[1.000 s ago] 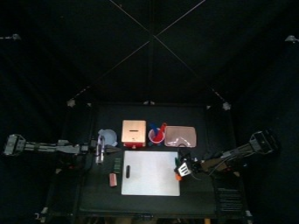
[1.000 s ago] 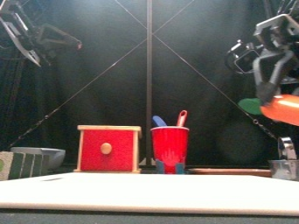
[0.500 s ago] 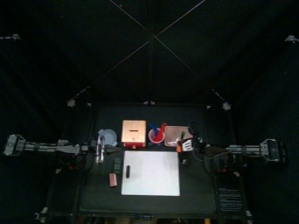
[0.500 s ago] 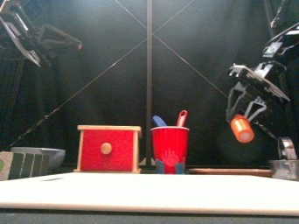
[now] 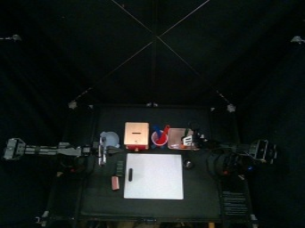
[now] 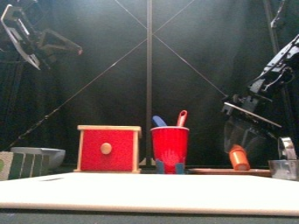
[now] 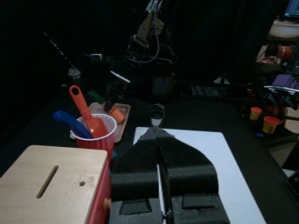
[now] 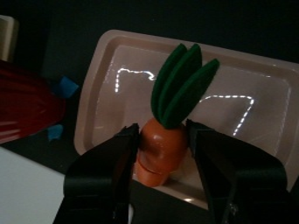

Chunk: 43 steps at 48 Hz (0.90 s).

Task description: Place carrot on plate

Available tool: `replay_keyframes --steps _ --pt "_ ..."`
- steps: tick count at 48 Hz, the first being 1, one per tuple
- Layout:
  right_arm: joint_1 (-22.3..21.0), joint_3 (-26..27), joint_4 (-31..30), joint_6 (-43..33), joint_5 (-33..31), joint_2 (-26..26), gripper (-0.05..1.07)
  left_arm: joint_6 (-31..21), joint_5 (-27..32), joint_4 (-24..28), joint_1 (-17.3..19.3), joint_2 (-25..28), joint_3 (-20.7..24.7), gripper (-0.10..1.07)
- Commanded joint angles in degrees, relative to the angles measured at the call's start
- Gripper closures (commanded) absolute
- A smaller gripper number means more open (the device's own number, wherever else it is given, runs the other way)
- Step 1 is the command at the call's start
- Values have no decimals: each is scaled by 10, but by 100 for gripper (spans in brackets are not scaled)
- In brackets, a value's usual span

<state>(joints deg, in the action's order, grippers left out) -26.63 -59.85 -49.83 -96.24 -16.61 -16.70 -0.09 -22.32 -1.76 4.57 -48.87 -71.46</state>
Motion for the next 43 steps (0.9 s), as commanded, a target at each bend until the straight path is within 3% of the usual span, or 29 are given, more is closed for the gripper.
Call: replay_keyframes --steps 1,21,43 --pt "-1 20 -8 0 3 11 32 0 -3 -1 4 1 7 81" --pt "0 8 -1 -1 2 -2 2 2 -4 -21 4 1 7 81" --pt "42 4 18 -2 -47 -89 0 0 -4 -40 4 2 6 81"
